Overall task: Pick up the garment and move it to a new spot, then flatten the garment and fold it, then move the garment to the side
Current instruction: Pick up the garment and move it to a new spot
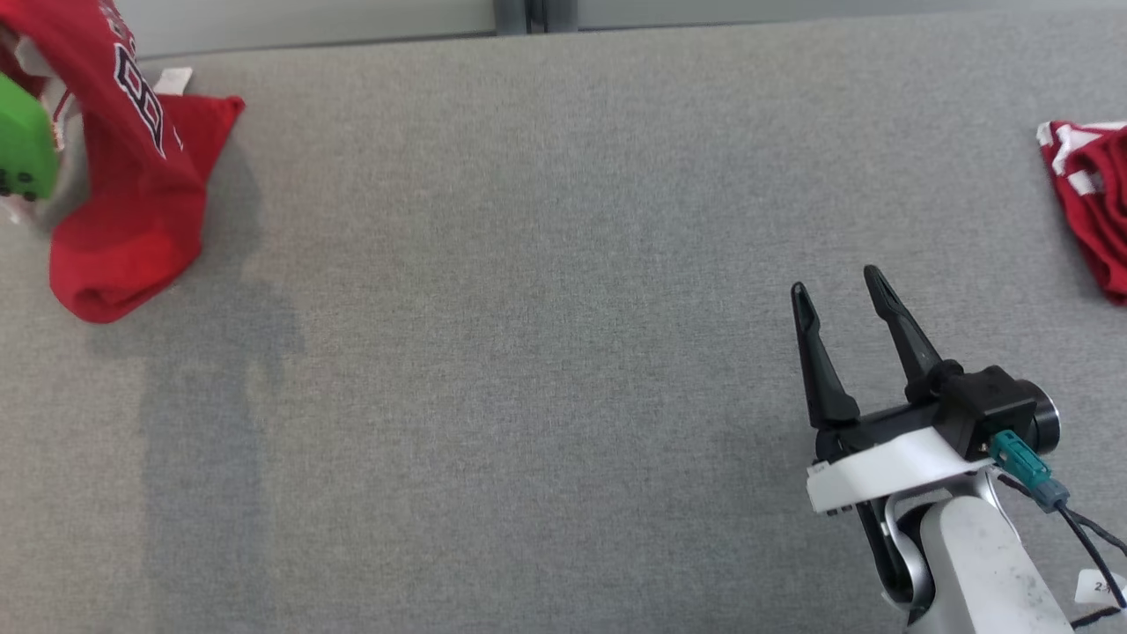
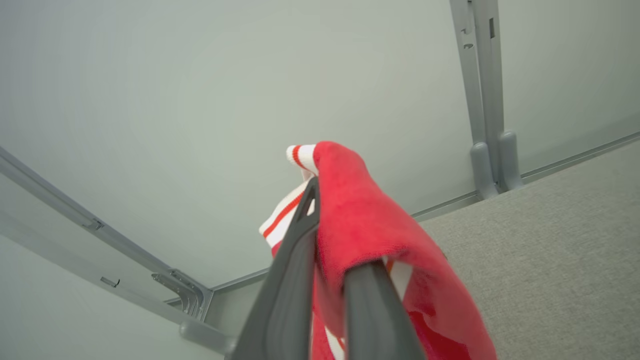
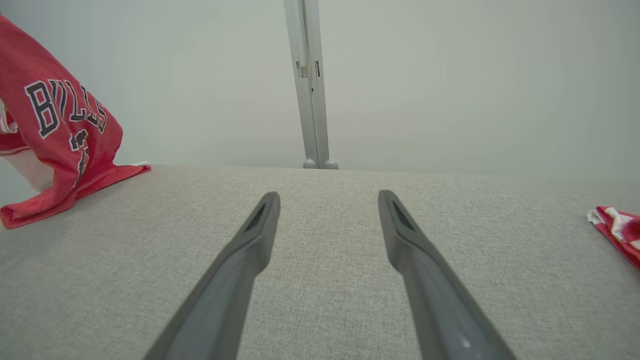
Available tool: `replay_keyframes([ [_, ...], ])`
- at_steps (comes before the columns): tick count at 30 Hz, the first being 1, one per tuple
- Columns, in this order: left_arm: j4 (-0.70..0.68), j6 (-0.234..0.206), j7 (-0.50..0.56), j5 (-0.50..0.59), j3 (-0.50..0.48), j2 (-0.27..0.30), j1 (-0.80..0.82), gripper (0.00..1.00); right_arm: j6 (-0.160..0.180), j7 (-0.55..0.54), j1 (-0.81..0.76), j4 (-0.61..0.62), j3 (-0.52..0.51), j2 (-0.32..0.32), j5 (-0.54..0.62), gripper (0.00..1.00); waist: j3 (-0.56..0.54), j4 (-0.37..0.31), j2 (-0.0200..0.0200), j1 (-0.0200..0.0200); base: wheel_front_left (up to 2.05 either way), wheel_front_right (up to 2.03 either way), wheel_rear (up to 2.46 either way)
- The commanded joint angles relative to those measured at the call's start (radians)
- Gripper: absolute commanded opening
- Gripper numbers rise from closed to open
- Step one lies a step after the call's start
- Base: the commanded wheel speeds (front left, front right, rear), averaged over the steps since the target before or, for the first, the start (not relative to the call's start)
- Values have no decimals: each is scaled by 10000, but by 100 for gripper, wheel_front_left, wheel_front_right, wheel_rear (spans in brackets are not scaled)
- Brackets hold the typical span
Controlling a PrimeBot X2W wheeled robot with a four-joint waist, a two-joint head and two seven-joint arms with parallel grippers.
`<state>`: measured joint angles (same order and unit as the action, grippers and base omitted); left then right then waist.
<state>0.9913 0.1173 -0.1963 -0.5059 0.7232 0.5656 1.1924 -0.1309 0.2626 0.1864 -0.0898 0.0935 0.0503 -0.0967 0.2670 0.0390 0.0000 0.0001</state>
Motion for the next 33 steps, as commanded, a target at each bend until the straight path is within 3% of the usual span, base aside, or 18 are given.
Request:
replay_keyframes([
  [1, -213, 64, -61, 90, 189, -153, 175, 0, 3, 32, -314, -102, -56, 11, -104, 100, -1567, -257, 0, -1, 0, 0, 0],
  [8, -1929, 134, 202, -137, 1239, -884, 672, 0, 3, 32, -1003, -292, -238, 12, -474, 100, -2926, -642, 0, -1, 0, 0, 0],
  [14, -3563, 135, 487, -971, 1805, -1207, 932, 0, 3, 32, -1209, -266, -357, 11, -589, 100, -3253, -1131, 0, -1, 0, 0, 0],
  [18, -3952, 79, 726, -1300, 1866, -1603, 726, 0, 3, 32, -1241, -249, -467, 12, -627, 100, -3225, -1409, 0, -1, 0, 0, 0],
  [26, -3133, -375, 817, -2085, 2177, -2377, -1443, 0, 3, 32, -1214, -322, -595, 10, -741, 100, -2881, -1759, 0, -1, 0, 0, 0],
  [33, -968, -943, -96, -2610, 1900, -2106, -3428, 0, 3, 30, -1012, -335, -461, 11, -770, 100, -2562, -2146, 0, -1, 0, 0, 0],
])
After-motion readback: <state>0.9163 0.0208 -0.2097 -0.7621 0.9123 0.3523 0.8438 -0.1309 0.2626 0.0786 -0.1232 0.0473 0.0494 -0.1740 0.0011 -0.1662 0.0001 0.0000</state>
